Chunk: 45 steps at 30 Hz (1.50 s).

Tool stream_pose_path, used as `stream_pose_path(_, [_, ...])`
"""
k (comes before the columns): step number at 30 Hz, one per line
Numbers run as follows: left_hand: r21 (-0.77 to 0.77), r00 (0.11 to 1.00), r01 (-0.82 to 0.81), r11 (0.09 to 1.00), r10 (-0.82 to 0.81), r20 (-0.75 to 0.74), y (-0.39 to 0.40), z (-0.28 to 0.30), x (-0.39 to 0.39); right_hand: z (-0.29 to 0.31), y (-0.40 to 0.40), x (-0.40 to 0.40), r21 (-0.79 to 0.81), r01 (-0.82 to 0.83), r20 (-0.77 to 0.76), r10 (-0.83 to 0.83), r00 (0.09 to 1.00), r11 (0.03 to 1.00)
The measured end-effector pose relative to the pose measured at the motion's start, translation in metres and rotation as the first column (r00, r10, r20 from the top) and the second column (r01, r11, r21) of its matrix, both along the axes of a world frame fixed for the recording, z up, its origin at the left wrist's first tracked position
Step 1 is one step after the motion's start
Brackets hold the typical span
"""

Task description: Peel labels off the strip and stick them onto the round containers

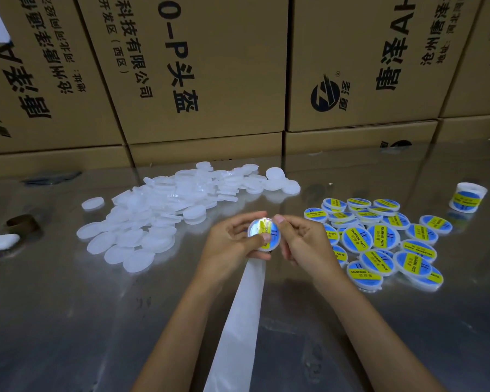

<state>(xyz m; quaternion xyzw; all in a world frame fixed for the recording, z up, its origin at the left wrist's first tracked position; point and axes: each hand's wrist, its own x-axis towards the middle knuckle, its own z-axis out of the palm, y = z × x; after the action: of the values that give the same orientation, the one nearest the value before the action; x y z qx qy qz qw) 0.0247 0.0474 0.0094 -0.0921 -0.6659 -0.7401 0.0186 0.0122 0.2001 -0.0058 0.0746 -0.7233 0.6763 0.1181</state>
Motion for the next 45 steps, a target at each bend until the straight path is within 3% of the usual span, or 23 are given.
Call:
stream_pose_path(5, [0.087, 0.985, -0.168, 0.982, 0.163, 0.057, -0.002, -0.001, -0.002, 0.003, -0.002, 0.002, 0.051, -0.171, -0.038, 0.173, 0.984, 0.984])
stream_pose_path(9, [0.087, 0.976, -0.213, 0.973, 0.207, 0.073, -0.001, -0.002, -0.002, -0.001, -0.003, 0.001, 0.056, -0.182, -0.067, 0.185, 0.98, 0.982])
stream_pose_path(16, [0.12, 1.0, 0.006, 0.993, -0.009, 0.024, -0.001, -0.001, -0.001, 0.001, -0.004, 0.003, 0.0, -0.122, -0.19, 0.119, 0.975, 0.993])
stream_pose_path(21, [0.034, 0.995, 0.095, 0.995, -0.094, -0.019, 0.002, 0.0, 0.0, -0.001, 0.0, 0.0, 0.046, -0.025, -0.205, 0.034, 0.978, 0.999])
stream_pose_path(25, [-0.003, 0.999, -0.025, 1.0, 0.025, -0.029, 0.004, 0.001, 0.001, -0.002, -0.002, 0.001, 0.079, -0.073, -0.185, 0.087, 0.979, 0.994])
stream_pose_path(32, [0.116, 0.972, -0.233, 0.966, 0.233, 0.013, 0.001, -0.001, 0.0, -0.003, -0.013, 0.004, 0.009, -0.238, -0.053, 0.239, 0.97, 0.971])
stream_pose_path(39, [0.26, 0.964, -0.265, 0.929, 0.246, 0.103, 0.006, -0.004, 0.002, -0.002, -0.012, 0.005, -0.011, -0.178, -0.136, 0.175, 0.975, 0.984])
stream_pose_path(45, [0.235, 0.975, -0.218, 0.947, 0.203, 0.086, 0.006, -0.002, 0.002, -0.003, -0.011, 0.006, 0.004, -0.136, -0.198, 0.134, 0.971, 0.991])
